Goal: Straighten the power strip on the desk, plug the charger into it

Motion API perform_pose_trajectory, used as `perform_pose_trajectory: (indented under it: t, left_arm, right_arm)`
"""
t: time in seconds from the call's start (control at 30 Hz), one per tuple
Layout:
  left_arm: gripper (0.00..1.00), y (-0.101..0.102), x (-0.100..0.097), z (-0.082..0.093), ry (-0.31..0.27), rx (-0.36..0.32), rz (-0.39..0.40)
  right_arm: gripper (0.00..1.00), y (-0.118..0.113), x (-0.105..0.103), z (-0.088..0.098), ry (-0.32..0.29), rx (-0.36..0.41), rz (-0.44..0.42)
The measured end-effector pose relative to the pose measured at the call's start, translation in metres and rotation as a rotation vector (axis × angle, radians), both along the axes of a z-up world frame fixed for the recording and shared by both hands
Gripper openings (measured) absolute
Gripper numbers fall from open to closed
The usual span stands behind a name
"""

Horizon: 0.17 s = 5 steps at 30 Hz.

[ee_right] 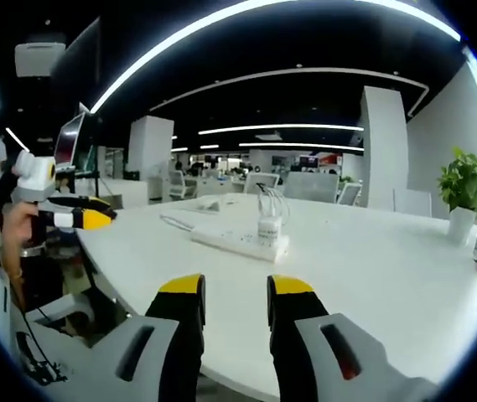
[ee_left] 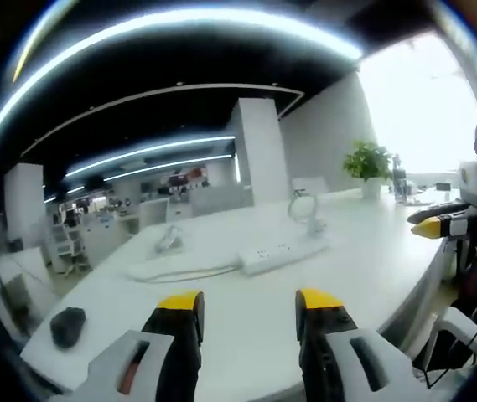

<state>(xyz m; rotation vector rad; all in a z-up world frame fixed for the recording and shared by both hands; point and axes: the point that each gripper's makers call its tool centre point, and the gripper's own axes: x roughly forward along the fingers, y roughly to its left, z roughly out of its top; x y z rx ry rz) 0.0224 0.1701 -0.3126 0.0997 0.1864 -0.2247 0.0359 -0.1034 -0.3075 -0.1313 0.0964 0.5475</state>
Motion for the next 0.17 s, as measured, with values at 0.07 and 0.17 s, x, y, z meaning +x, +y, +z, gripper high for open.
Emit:
perform_pose_trajectory:
  t: [0.07,0.17]
  left_arm:
    - [0.45,0.0019,0.0002,-0.0013,0.005,-0.004,0.006]
    - [0.45,0.0049,0.0014,-0.0020,0.009,-0.003,0.020]
  right_arm:
    - [0.28,-0.0001,0.0015,-0.0012,0.001,-0.002,-0.004]
    - [0.28,0.0005,0.0023,-0.0028,0.011,0.007,0.001]
